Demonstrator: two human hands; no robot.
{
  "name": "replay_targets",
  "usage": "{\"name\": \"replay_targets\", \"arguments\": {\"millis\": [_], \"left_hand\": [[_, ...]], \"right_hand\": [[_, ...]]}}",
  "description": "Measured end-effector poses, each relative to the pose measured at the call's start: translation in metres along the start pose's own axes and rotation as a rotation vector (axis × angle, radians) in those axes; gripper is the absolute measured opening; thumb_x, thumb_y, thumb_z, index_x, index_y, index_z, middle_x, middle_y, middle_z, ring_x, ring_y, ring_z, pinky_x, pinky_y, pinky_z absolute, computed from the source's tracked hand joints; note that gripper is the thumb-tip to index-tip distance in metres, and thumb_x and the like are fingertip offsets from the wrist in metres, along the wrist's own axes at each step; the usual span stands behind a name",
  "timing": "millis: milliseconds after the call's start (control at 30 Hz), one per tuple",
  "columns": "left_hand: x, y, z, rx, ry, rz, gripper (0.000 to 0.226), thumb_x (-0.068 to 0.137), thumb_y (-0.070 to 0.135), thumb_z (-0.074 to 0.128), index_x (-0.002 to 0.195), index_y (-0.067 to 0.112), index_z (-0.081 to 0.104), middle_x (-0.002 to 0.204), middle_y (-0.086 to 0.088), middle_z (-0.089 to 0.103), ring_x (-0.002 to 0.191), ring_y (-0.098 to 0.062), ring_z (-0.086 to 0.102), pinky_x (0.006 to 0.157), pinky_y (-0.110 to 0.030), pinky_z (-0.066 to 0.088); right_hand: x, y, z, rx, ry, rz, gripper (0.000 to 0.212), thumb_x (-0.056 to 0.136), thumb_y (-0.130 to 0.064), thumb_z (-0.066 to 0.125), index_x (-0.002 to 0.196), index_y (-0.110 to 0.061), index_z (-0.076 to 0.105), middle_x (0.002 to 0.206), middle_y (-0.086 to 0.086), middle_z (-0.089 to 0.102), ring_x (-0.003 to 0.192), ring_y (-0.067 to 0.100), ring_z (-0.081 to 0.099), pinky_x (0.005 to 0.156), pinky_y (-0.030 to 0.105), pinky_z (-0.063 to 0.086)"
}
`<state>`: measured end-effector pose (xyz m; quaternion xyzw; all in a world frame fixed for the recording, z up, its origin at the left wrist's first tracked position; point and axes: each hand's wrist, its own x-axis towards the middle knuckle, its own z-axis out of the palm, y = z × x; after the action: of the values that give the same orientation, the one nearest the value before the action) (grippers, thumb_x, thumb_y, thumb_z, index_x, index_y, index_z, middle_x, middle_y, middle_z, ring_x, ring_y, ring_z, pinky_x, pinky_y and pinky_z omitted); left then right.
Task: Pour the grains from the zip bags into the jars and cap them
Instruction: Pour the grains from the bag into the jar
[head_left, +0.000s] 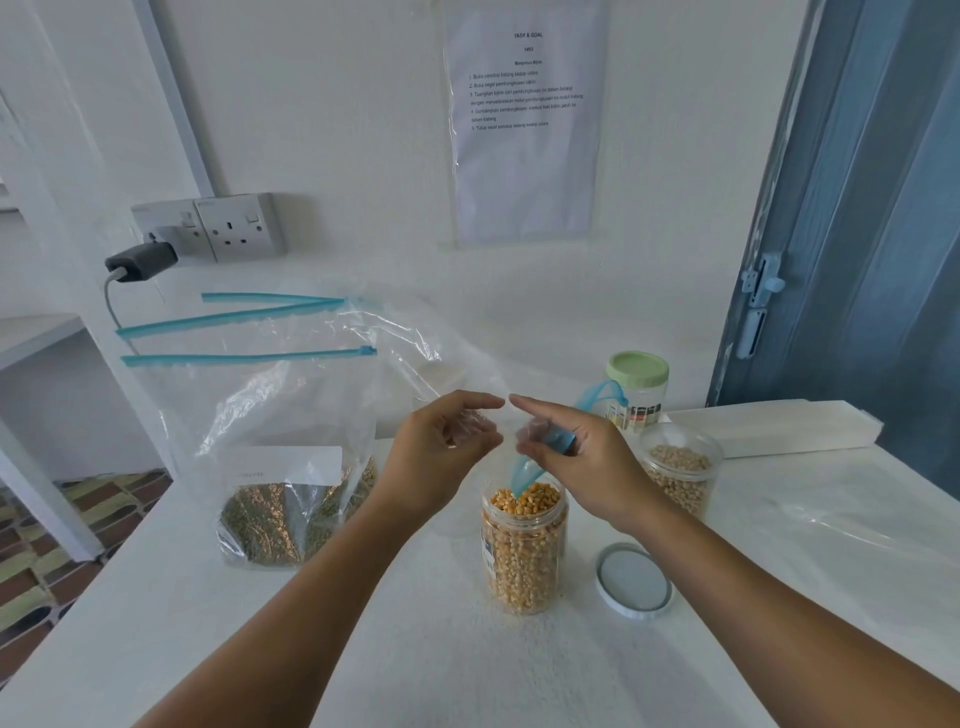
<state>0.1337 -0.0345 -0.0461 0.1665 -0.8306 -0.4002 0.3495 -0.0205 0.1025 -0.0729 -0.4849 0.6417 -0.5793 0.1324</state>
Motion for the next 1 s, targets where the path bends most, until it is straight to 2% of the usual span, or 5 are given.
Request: {"name": "replay_targets", "arguments": {"millis": [300,567,767,933,1000], "left_hand": [[-0.004,0.001,-0.004,-0.053,-0.025,-0.042,0.037,0.095,0.011,0.074,0.123,0.034,0.069,0.100,0.008,0.075,0.094,-0.007,0.073,0.090,-0.021,0.059],[-0.003,0.027,-0.060,-0.097,-0.422,-0.242,0.061,0.103,0.025,0.063,0.146,0.062,0.040,0.124,-0.001,0.072,0.104,-0.023,0.075,0.100,-0.038,0.058],[0.015,0.077,-0.129,0.146,-0.476,-0.140,0.042,0.085,0.052,0.066,0.126,0.059,0.067,0.111,0.003,0.074,0.094,-0.011,0.070,0.088,-0.031,0.058],[0.040,0.100,-0.131,0.224,-0.264,0.014,0.033,0.080,0.061,0.067,0.107,0.047,0.079,0.107,0.013,0.067,0.104,-0.006,0.059,0.092,-0.031,0.047],[0.052,0.105,-0.125,0.198,-0.257,0.008,0.036,0.075,0.064,0.068,0.099,0.041,0.082,0.118,0.024,0.063,0.115,0.003,0.055,0.101,-0.031,0.040]], "right_hand": [[-0.001,-0.004,-0.001,0.060,-0.001,0.064,0.057,0.099,-0.003,0.066,0.135,-0.047,0.064,0.119,-0.010,0.072,0.113,0.009,0.068,0.100,0.029,0.056],[0.015,-0.030,-0.014,0.141,0.035,0.124,0.059,0.097,0.007,0.051,0.114,-0.045,0.076,0.120,-0.025,0.071,0.114,-0.006,0.058,0.093,0.014,0.043],[0.031,-0.054,-0.028,0.026,0.032,0.031,0.061,0.099,0.009,0.046,0.104,-0.042,0.078,0.117,-0.031,0.071,0.119,-0.013,0.055,0.099,0.008,0.037],[0.038,-0.064,-0.035,-0.051,0.065,-0.036,0.074,0.090,0.019,0.037,0.080,-0.039,0.082,0.100,-0.018,0.075,0.077,-0.003,0.063,0.070,0.006,0.043],[0.041,-0.068,-0.041,-0.068,0.069,-0.084,0.076,0.085,0.023,0.036,0.072,-0.037,0.081,0.092,-0.015,0.075,0.088,-0.001,0.064,0.085,0.007,0.044]]}}
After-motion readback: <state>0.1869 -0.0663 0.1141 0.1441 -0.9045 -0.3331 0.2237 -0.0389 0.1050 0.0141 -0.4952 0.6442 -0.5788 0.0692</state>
